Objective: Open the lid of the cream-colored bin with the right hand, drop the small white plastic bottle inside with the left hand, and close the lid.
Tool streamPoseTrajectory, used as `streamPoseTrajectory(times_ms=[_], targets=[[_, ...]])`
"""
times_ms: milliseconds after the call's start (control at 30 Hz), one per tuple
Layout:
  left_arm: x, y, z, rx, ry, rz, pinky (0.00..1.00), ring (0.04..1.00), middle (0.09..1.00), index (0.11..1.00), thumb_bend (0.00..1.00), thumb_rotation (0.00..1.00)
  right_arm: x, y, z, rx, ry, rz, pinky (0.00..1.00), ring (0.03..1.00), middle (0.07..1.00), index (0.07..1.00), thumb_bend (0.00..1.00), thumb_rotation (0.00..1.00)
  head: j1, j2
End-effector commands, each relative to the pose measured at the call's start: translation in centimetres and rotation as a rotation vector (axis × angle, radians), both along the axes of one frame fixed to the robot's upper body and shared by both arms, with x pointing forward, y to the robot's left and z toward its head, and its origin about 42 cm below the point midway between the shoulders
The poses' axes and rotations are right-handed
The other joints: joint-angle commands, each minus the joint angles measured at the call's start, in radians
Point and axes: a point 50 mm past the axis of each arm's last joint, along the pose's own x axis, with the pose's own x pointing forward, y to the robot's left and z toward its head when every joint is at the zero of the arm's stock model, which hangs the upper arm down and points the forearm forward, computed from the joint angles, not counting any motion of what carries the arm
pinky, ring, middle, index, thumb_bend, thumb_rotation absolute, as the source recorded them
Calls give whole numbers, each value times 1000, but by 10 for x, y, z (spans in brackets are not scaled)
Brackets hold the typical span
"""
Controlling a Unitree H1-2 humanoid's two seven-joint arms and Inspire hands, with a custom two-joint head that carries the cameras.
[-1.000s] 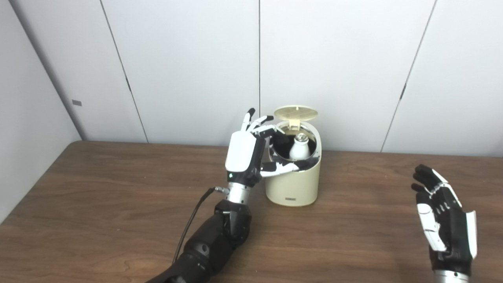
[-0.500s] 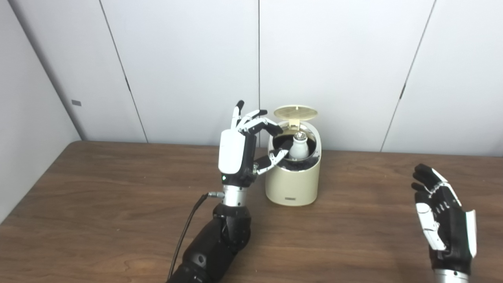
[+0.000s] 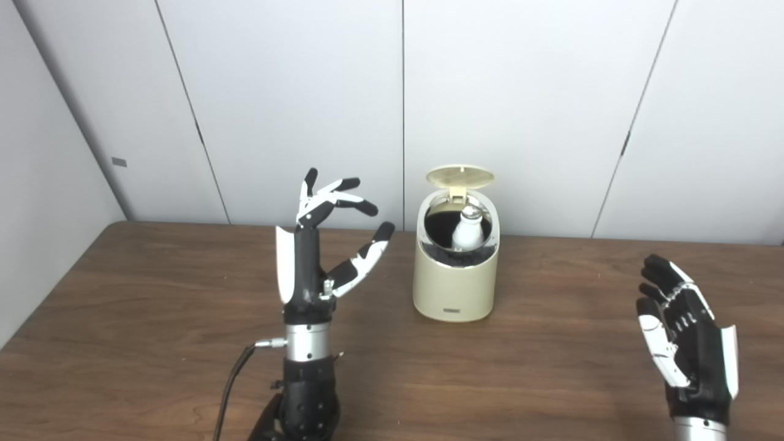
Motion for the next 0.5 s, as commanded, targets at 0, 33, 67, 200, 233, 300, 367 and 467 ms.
streamPoseTrajectory(times_ms=[0, 33, 67, 200, 233, 300, 367, 467], targets=[[-8, 10, 8, 20, -12, -94, 687, 773, 794, 714, 585, 425, -2, -8, -14, -43, 25, -4, 739, 811, 827, 818, 347, 500, 2, 1], [-12, 15, 2, 23, 18, -115, 672, 791, 848, 789, 624, 541, -1, -8, -12, -67, 20, -4, 727, 806, 829, 829, 362, 453, 2, 1], [-14, 18, -2, 28, 36, -126, 668, 796, 869, 829, 639, 614, 0, -8, -11, -84, 16, -3, 715, 800, 830, 838, 369, 461, 2, 1], [-28, 33, -24, 33, 132, -149, 729, 833, 898, 897, 625, 745, 9, -11, 7, -258, -14, 84, 782, 858, 886, 894, 499, 587, -2, 4], [-30, 37, -30, 38, 157, -146, 744, 841, 901, 903, 621, 760, 12, -11, 14, -309, -25, 103, 801, 874, 900, 905, 545, 620, -2, 4], [-32, 40, -37, 47, 183, -137, 751, 844, 899, 900, 630, 774, 16, -11, 23, -365, -37, 119, 847, 915, 928, 923, 627, 666, -1, 5], [-34, 43, -44, 49, 207, -129, 751, 844, 895, 891, 683, 793, 23, -10, 38, -436, -52, 137, 870, 938, 952, 941, 689, 707, -3, 5], [-34, 47, -50, 52, 230, -115, 746, 846, 888, 882, 727, 809, 36, -8, 63, -539, -90, 159, 883, 964, 991, 983, 750, 773, -6, 6]])
